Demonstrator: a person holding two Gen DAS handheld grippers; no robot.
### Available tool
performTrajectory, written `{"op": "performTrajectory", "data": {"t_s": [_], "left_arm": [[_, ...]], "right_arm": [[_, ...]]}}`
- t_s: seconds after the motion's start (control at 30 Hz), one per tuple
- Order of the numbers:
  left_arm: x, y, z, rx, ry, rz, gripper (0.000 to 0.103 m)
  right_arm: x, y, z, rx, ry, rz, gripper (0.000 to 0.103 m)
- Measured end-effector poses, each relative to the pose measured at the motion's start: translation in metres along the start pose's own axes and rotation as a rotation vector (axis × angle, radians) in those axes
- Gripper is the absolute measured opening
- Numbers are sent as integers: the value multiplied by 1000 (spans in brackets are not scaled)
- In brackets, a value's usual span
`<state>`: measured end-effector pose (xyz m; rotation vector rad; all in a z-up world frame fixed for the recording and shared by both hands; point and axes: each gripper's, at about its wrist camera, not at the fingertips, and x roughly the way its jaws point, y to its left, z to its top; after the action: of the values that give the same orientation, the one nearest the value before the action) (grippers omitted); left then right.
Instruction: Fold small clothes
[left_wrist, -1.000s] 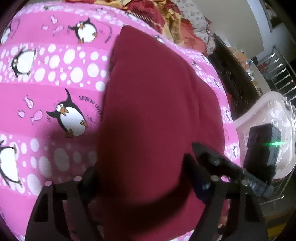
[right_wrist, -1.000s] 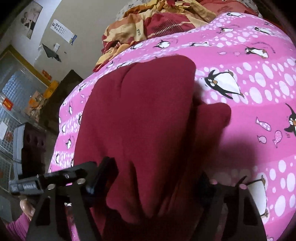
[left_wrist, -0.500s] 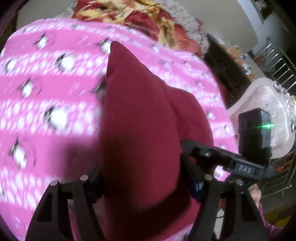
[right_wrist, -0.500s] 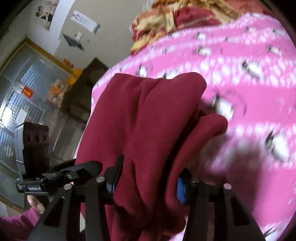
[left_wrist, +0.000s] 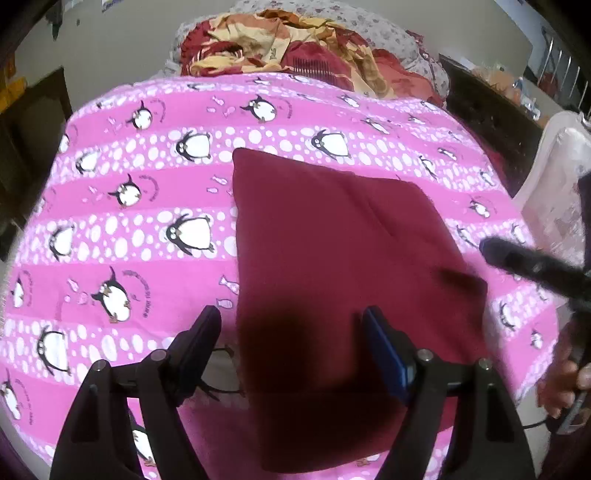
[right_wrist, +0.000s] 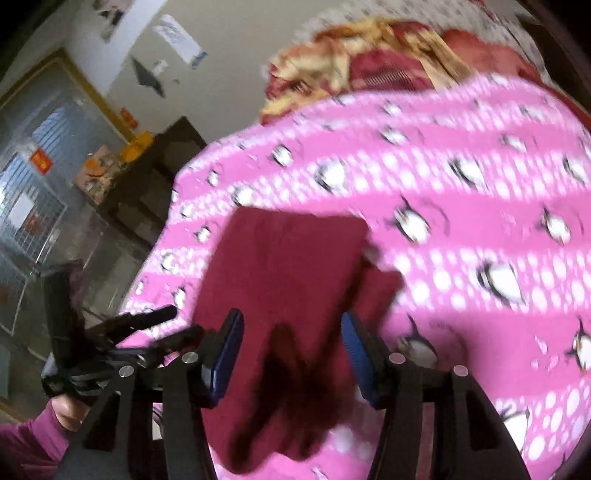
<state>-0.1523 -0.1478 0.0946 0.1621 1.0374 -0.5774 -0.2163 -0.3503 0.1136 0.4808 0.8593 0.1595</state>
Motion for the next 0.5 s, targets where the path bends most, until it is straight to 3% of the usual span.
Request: {"op": "performTrajectory", "data": {"t_s": [0.17, 0.3, 0.5], "left_arm": [[2, -7, -10, 41, 1, 64, 78], [2, -8, -14, 5, -18, 69, 78], [-1, -12, -16, 2, -34, 103, 78]], "right_arm": [[26, 15, -12, -81, 61, -80, 58], [35, 0, -40, -88, 127, -145, 57], [42, 2, -55, -157, 116, -223, 57]]}}
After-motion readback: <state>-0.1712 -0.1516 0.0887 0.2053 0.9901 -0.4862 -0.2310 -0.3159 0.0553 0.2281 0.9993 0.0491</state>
